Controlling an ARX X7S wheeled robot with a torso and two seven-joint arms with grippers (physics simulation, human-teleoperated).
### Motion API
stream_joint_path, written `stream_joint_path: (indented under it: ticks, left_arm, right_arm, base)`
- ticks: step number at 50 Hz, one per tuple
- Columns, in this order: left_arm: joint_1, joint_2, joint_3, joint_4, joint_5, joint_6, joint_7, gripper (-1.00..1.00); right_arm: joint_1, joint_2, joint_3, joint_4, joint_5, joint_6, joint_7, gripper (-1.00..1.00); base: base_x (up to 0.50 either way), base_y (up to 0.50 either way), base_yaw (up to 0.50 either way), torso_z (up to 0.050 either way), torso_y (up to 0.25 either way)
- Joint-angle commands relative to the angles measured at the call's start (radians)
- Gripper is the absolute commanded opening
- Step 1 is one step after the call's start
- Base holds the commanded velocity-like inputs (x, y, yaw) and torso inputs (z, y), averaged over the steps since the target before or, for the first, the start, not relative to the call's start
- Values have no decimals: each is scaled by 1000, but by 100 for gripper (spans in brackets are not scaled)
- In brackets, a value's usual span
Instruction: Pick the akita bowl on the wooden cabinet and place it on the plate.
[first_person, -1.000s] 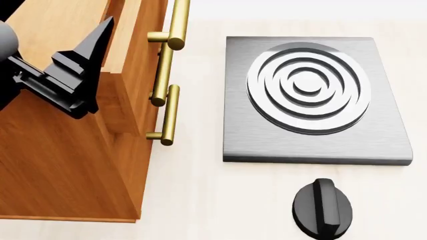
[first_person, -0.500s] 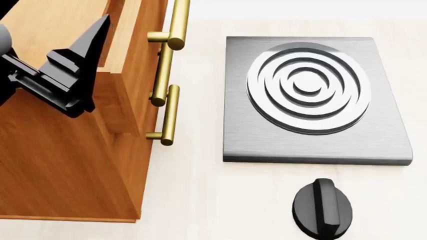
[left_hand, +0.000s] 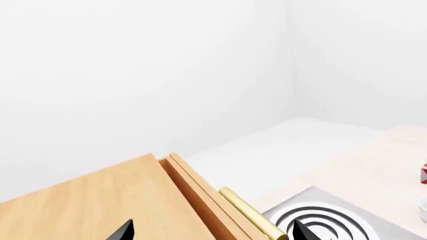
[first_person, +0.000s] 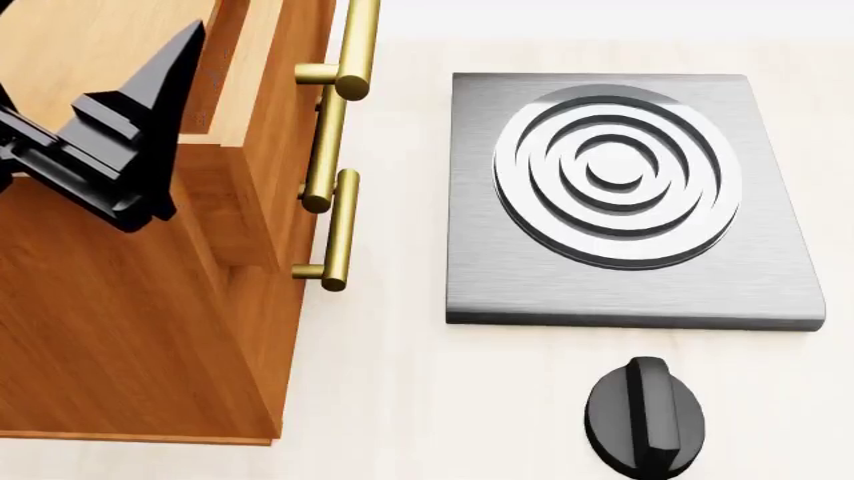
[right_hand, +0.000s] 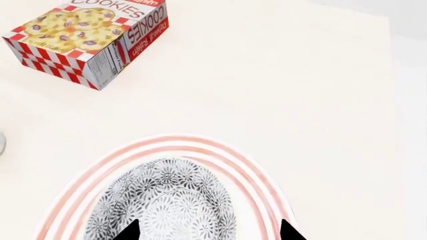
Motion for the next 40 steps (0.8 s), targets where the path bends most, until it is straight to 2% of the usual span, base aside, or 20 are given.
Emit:
stream_joint_path:
  ticks: [1, 10, 11, 15, 29, 34, 35, 40]
  left_arm:
    - [-2, -5, -5, 5, -6, -1, -3, 100]
    - [-6, -6, -9, 5, -12, -3, -4, 100]
    - [0, -9, -9, 9, -10, -1, -7, 100]
    - [0, -9, -9, 10, -9, -1, -7, 100]
    - [3, -14, -12, 18, -12, 1, -9, 100]
    - [3, -13, -13, 18, -12, 1, -9, 100]
    - [-22, -16, -22, 32, -34, -14, -17, 100]
    - [-28, -18, -25, 41, -41, -17, -22, 100]
  right_arm:
    - [2, 33, 0, -65, 4, 23, 29, 100]
    - [14, 56, -14, -114, -15, 34, 49, 100]
    - [15, 81, 27, -211, -8, 19, 67, 100]
    - [18, 83, 32, -222, -1, 22, 71, 100]
    - [227, 145, -54, -362, 59, 86, 109, 100]
    - [228, 145, -54, -362, 59, 87, 109, 100]
    - [323, 162, -104, -397, 72, 119, 122, 100]
    - [365, 166, -132, -412, 75, 136, 125, 100]
  base:
    - [0, 0, 0, 0, 0]
    - [0, 0, 0, 0, 0]
    - [0, 0, 0, 0, 0]
    - [0, 0, 0, 0, 0]
    - [0, 0, 0, 0, 0]
    - [0, 0, 0, 0, 0]
    - [0, 0, 0, 0, 0]
    - [0, 0, 0, 0, 0]
